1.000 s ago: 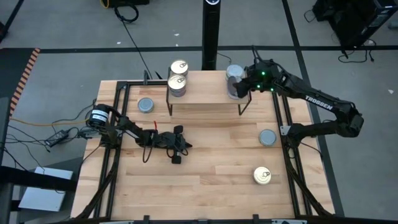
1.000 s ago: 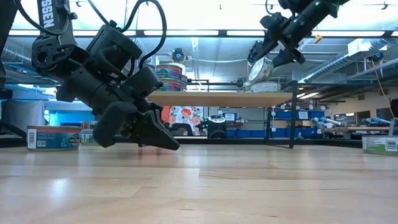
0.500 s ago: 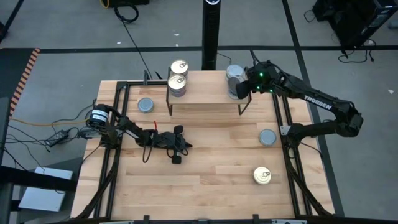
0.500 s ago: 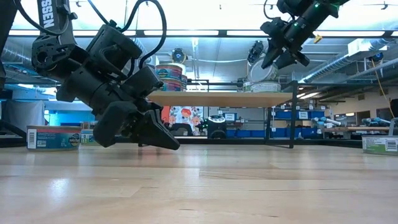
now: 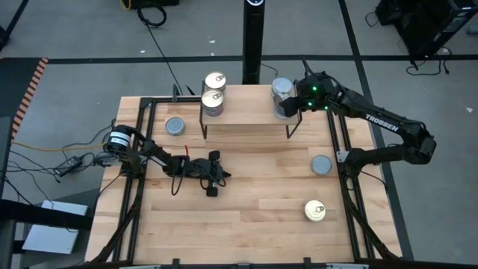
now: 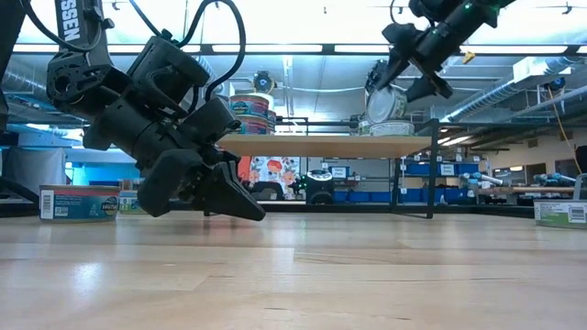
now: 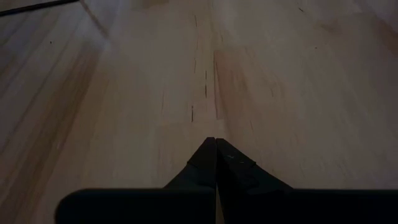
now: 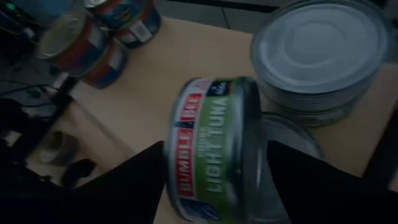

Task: Stack canned seafood by type on shelf
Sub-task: Stack the green tuna can on the bottom green tuna can on the shelf, then put the blue pink tuna can on the shelf

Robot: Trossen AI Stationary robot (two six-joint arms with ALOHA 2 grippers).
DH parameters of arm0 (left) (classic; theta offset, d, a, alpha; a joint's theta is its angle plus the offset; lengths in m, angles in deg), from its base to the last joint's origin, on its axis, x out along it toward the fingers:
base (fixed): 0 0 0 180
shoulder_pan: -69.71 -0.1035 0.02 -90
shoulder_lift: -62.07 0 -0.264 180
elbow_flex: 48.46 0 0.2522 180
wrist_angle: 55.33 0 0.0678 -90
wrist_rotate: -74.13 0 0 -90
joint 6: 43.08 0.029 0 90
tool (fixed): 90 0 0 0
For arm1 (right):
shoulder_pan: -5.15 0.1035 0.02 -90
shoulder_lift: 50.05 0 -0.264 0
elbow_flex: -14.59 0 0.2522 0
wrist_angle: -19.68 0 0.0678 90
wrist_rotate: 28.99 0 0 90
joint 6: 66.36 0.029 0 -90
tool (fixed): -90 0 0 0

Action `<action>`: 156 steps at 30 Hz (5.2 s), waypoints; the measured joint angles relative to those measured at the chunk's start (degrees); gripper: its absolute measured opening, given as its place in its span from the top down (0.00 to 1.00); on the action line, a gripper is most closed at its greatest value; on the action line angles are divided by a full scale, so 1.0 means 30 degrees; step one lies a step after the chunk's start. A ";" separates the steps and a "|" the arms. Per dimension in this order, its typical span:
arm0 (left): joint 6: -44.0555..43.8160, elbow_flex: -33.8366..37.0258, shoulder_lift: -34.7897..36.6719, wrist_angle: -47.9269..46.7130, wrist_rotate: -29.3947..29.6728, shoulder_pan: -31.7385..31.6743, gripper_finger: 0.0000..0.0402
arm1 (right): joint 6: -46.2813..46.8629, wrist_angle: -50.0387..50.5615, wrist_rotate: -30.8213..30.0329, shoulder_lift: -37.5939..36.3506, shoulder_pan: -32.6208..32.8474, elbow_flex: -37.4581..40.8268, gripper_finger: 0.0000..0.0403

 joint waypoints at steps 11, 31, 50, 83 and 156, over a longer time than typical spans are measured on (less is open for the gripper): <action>-0.0001 0.0000 0.0000 0.0007 0.0000 -0.0003 0.99 | -0.0329 -0.0602 0.0089 0.0000 -0.0393 -0.0208 0.62; -0.0007 0.0000 0.0000 -0.0056 0.0000 -0.0004 0.99 | 0.1524 -0.0796 0.1872 -0.0206 -0.1015 0.0142 0.62; -0.0015 0.0000 0.0000 -0.0051 0.0000 0.0002 0.99 | 0.0979 -0.1067 0.1688 -0.0051 -0.1013 0.0237 0.56; -0.0111 0.0000 0.0000 -0.0036 -0.0001 -0.0004 0.99 | -0.2379 0.3292 -0.2300 0.0100 -0.0699 -0.1701 0.35; 0.1472 -0.0007 0.0000 0.0923 0.0000 0.1613 0.99 | -0.5494 -1.2130 -0.6797 0.0277 1.5322 0.7367 0.98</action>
